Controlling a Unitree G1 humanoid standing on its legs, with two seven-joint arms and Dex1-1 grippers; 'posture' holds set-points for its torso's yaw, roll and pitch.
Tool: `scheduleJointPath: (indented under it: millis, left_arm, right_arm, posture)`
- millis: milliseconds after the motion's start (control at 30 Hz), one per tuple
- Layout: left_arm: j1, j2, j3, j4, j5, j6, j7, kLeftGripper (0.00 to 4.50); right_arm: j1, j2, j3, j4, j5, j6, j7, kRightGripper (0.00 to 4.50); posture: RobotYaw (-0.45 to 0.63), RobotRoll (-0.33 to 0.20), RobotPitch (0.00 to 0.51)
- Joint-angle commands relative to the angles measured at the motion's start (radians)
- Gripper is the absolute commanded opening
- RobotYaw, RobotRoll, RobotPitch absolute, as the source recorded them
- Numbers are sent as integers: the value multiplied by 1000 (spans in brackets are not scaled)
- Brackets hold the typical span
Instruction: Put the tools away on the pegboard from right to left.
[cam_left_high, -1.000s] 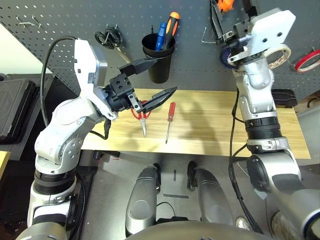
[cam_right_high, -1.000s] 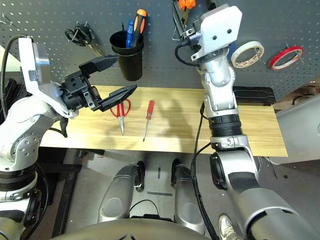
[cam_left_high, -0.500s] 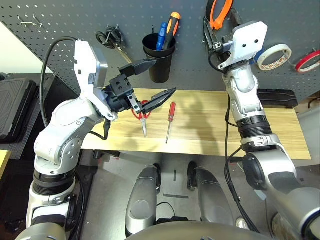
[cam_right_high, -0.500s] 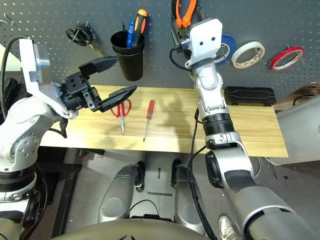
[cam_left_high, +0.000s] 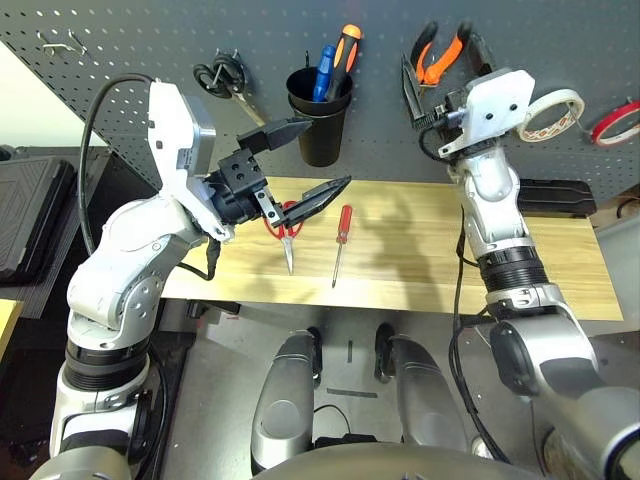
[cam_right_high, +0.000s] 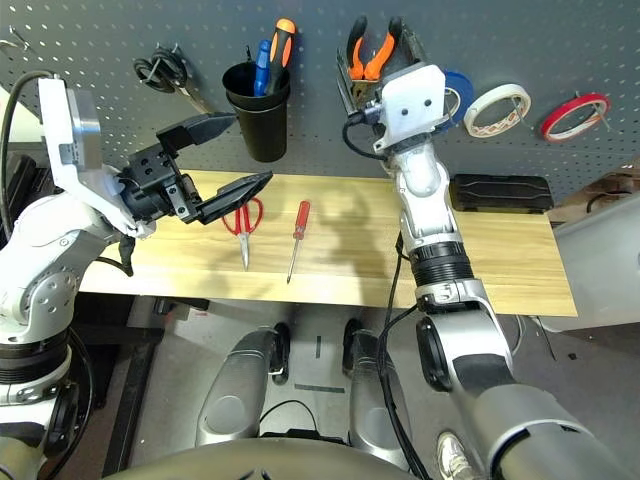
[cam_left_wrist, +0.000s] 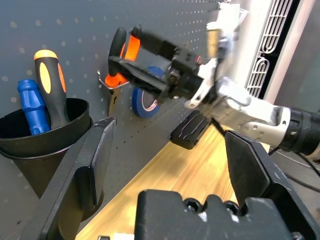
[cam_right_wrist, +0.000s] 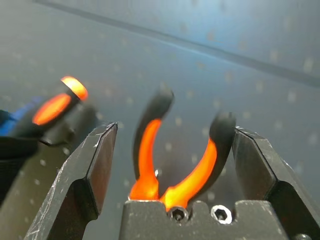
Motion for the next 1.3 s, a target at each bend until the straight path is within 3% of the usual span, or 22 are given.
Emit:
scheduleJointPath:
  millis: [33, 167, 333, 567, 867, 1300]
  left_arm:
    - [38, 23, -33, 11, 49, 13, 7, 4500]
    - [72, 27, -76, 43, 119, 24, 38, 4500]
    - [98, -25, -131, 96, 179, 7, 70, 4500]
    - [110, -181, -270, 279, 330, -55, 161, 4500]
    - [45, -369, -331, 634, 493, -145, 286, 4500]
    - [-174, -552, -288, 1180, 557, -125, 369, 4500]
  right_arm:
    - [83, -49, 19, -71, 28, -61, 82, 4459]
    - [198, -116, 22, -122, 57, -94, 161, 4459]
    - [348, -206, 33, -183, 72, -39, 250, 4459]
    - [532, -341, 93, -221, 52, 145, 408, 4459]
    - [599, -399, 120, -210, 31, 285, 494, 4459]
    - [668, -386, 126, -300, 11, 494, 491, 4459]
  posture:
    - [240, 0, 249]
    - [240, 0, 249]
    - [235, 0, 258]
    - [212, 0, 265]
    - [187, 0, 279]
    - [148, 0, 290]
